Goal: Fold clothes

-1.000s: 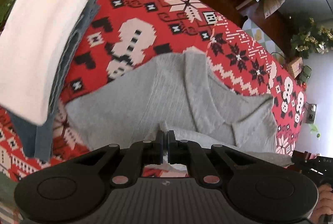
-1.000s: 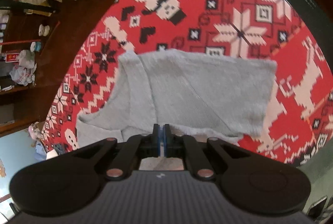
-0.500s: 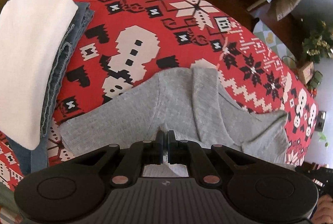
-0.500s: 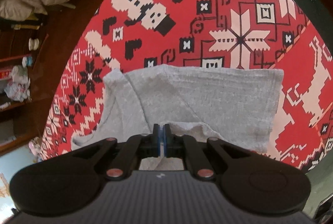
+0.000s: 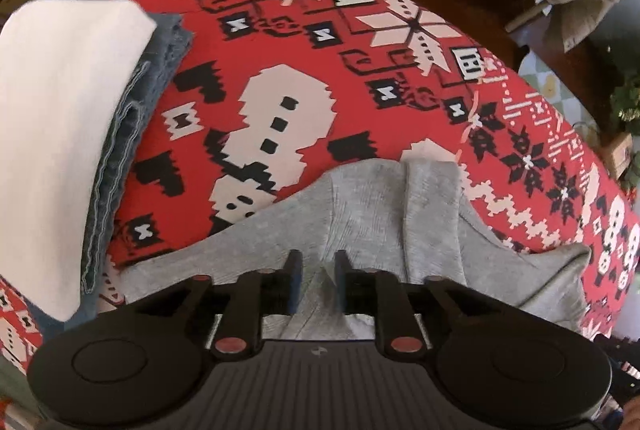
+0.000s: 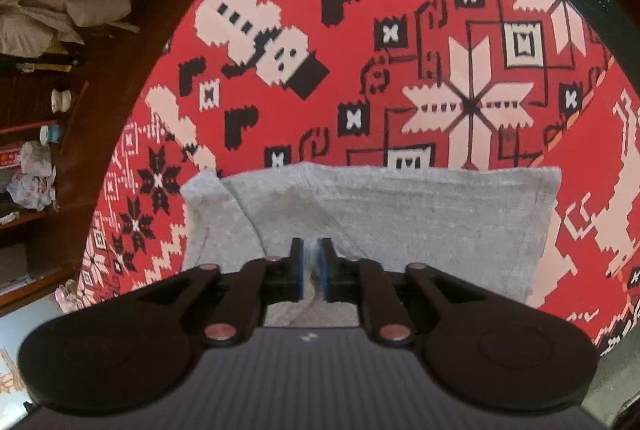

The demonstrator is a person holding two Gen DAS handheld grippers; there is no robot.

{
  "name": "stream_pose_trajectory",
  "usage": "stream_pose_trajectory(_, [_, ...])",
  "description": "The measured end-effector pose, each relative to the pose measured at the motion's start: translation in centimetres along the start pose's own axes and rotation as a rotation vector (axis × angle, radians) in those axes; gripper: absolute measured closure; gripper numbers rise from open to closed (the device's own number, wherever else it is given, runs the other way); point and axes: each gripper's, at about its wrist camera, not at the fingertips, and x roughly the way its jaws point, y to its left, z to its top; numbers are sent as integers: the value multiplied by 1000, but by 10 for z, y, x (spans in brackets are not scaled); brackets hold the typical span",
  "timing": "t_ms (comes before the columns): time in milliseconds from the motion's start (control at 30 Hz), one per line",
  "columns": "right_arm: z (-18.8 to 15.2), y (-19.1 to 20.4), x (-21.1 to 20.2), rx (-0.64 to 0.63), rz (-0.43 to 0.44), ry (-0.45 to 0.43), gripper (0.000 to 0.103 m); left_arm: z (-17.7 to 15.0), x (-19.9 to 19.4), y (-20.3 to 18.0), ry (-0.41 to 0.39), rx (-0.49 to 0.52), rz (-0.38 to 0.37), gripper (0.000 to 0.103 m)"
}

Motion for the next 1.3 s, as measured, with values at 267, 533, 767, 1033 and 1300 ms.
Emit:
stream_pose_trajectory(267, [-20,4,-13,-51,42,1,83,-27,-21,14,-21,-18,-109,78])
stream_pose_trajectory(533, [-79,26,19,-233,45,91,90,-84,2,-17,-8,200,-127,78])
stream_pose_trajectory(767, [-143,69,49,-622,-41,-1,90,-110,36,-45,-58,391,-1,98])
stream_pose_trajectory(1033, [-186,96,78,-925,-72,7,90,-94,52,-44,-75,396,-2,98])
stream_pose_trajectory(1300, [-175,118,90,-925,-75,-59,90,-61,37,-40,-125,299,-32,98])
